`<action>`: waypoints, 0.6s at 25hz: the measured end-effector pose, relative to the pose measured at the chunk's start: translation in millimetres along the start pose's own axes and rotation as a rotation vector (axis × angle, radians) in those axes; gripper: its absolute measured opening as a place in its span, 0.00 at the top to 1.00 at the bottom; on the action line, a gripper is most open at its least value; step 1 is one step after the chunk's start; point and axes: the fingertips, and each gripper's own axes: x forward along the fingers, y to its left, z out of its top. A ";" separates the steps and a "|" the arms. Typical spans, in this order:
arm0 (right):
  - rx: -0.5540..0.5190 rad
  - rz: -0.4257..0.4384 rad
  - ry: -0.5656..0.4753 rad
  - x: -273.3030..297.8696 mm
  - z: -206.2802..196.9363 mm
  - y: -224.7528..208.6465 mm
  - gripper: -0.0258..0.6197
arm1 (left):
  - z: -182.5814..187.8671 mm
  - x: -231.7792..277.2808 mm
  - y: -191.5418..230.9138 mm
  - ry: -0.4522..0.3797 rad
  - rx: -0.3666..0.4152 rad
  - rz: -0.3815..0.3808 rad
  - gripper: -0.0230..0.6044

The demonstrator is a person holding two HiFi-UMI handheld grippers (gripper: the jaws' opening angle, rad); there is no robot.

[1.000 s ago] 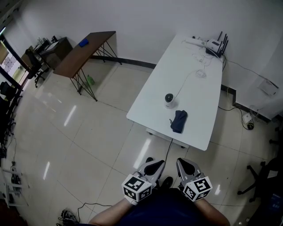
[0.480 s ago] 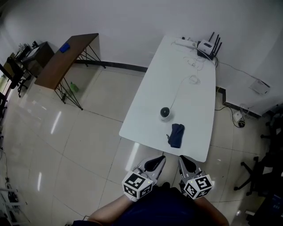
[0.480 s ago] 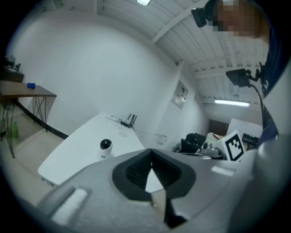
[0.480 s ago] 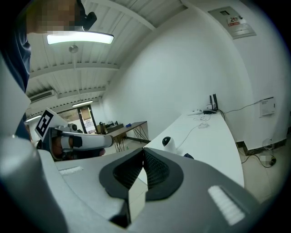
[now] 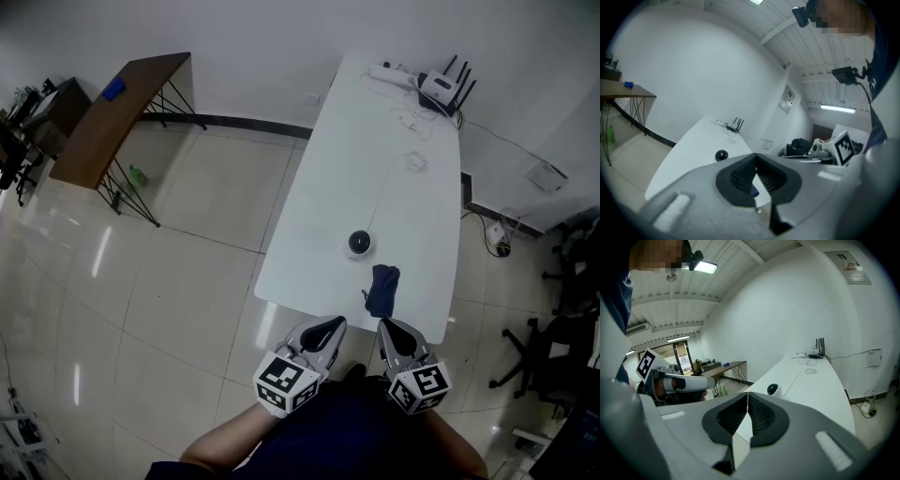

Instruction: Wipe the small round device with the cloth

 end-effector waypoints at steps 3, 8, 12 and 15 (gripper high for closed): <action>-0.030 -0.065 0.052 9.9 -6.0 -13.1 0.94 | 4.4 0.6 11.6 -0.006 -0.008 0.012 0.96; -0.032 -0.132 0.111 27.3 -17.5 -44.5 0.77 | 10.4 14.3 22.0 -0.012 0.012 0.032 0.96; -0.035 -0.141 0.183 51.8 -40.2 -72.3 0.73 | 2.7 29.1 27.5 0.035 0.038 0.056 0.88; -0.013 -0.176 0.271 72.0 -64.3 -100.9 0.73 | -3.7 38.9 33.6 0.070 0.056 0.094 0.80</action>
